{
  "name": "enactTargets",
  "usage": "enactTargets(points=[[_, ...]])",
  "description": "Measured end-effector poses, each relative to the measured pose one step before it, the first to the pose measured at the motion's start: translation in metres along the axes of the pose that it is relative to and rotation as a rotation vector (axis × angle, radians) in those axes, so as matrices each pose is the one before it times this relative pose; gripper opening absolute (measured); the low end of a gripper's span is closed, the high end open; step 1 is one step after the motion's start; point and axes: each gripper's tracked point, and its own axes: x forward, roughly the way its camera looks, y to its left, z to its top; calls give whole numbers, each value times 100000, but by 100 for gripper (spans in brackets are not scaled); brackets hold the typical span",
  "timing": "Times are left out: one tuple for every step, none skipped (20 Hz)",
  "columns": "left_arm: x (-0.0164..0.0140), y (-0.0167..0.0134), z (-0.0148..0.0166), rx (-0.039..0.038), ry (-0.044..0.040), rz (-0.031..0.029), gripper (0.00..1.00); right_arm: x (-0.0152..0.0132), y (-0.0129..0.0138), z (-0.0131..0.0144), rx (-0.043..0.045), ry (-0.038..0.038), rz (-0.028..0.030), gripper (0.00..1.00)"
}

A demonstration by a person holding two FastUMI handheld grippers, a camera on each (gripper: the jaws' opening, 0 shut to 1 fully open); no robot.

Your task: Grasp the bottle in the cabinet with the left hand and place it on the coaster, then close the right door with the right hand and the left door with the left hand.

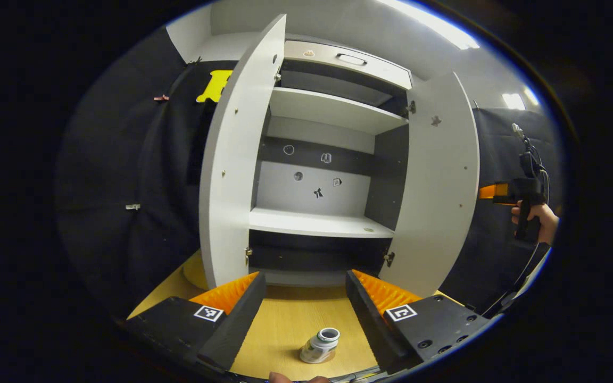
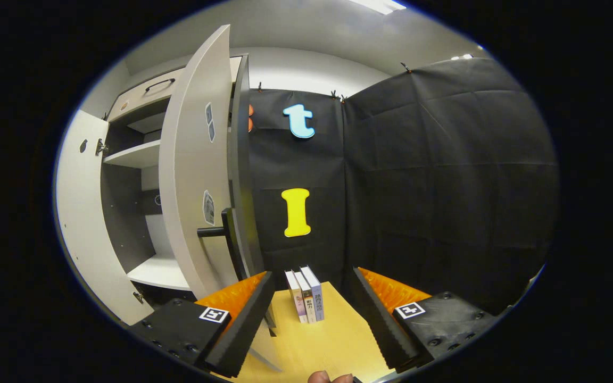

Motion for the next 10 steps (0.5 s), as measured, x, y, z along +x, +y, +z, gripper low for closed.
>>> enactTargets(points=[[-273, 542, 570, 1189, -624, 1695, 95, 212, 349, -126, -445, -61, 650, 97], [-355, 556, 479, 779, -379, 1339, 95, 194, 516, -74, -176, 263, 1395, 97], [-324, 300, 454, 25, -308, 879, 95, -84, 418, -117, -72, 626, 311, 97], [-315, 449, 460, -875, -315, 838, 95, 46, -48, 154, -623, -605, 156, 97], [-224, 341, 99, -914, -67, 717, 95, -48, 92, -49, -378, 30, 103, 95], [-193, 441, 19, -1053, 381, 1019, 95, -24, 163, -58, 385, 248, 301, 95], [-179, 406, -67, -1183, 483, 642, 95, -165, 243, -17, 297, 63, -5, 96], [-160, 249, -20, -1057, 24, 339, 95, -92, 256, -51, -350, -87, -312, 97], [-30, 283, -101, -792, 38, -69, 95, -181, 283, 5, -523, -348, -412, 97], [-79, 306, -139, -194, 517, 81, 95, -121, 516, 71, 61, -4, -362, 97]])
